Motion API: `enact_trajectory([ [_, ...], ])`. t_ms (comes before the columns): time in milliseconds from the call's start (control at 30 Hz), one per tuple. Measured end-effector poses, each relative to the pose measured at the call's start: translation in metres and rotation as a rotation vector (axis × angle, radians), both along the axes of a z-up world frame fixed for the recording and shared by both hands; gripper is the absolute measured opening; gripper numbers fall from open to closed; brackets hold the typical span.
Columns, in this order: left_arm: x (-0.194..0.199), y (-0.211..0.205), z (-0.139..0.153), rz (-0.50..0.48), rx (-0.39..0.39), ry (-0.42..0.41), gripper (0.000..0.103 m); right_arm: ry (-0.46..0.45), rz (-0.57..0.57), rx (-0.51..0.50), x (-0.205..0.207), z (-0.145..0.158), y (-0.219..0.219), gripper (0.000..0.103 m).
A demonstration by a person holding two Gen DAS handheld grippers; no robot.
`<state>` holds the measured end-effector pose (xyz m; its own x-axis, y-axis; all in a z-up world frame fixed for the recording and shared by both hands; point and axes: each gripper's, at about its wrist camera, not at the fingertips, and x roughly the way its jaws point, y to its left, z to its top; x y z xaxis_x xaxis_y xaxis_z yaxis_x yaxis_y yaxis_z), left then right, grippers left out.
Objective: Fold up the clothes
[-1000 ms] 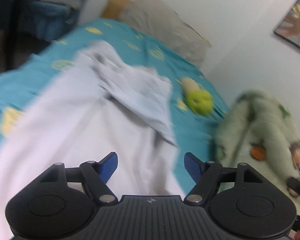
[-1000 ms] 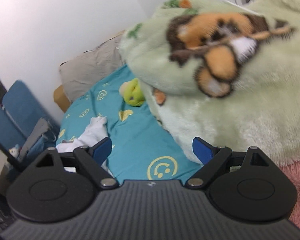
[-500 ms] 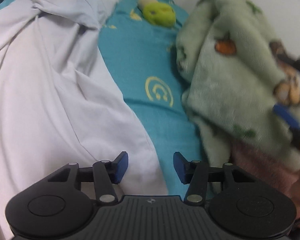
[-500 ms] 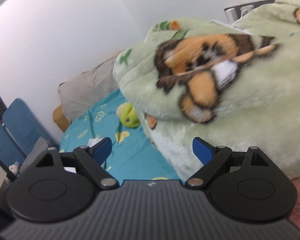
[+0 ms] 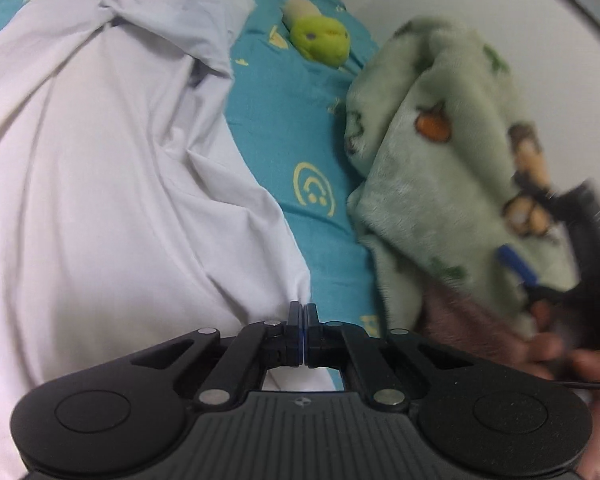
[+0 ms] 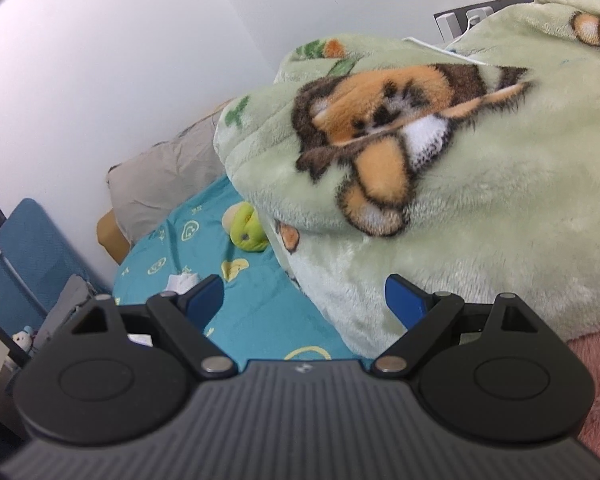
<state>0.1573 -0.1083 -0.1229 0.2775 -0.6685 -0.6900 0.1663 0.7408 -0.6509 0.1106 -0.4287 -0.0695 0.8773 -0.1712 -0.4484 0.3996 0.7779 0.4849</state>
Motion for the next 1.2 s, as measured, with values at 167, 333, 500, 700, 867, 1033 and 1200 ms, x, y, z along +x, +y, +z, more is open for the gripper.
enact_trajectory([
  [167,0.014,0.075,-0.009,0.123,0.027,0.065,0.000,0.036,0.022,0.022,0.004,-0.007,0.005,0.089],
  [333,0.014,0.098,-0.041,0.171,0.039,0.123,0.003,0.078,0.079,0.001,0.011,-0.010,0.019,0.089],
  [500,-0.006,0.084,-0.045,0.140,-0.033,0.145,0.051,0.103,0.138,-0.029,0.012,-0.010,0.036,0.089],
  [700,-0.029,0.044,-0.056,0.046,-0.096,0.188,0.065,0.131,0.194,-0.051,0.017,-0.013,0.052,0.089],
  [867,-0.047,0.038,-0.058,-0.045,-0.062,0.166,0.005,0.162,0.210,-0.072,0.020,-0.018,0.059,0.089],
  [1033,-0.054,0.049,-0.024,-0.153,-0.049,0.122,0.004,0.203,0.236,-0.069,0.024,-0.025,0.063,0.089],
  [1200,-0.074,0.065,-0.019,-0.175,0.143,0.116,0.005,0.252,0.339,-0.078,0.029,-0.033,0.079,0.089],
])
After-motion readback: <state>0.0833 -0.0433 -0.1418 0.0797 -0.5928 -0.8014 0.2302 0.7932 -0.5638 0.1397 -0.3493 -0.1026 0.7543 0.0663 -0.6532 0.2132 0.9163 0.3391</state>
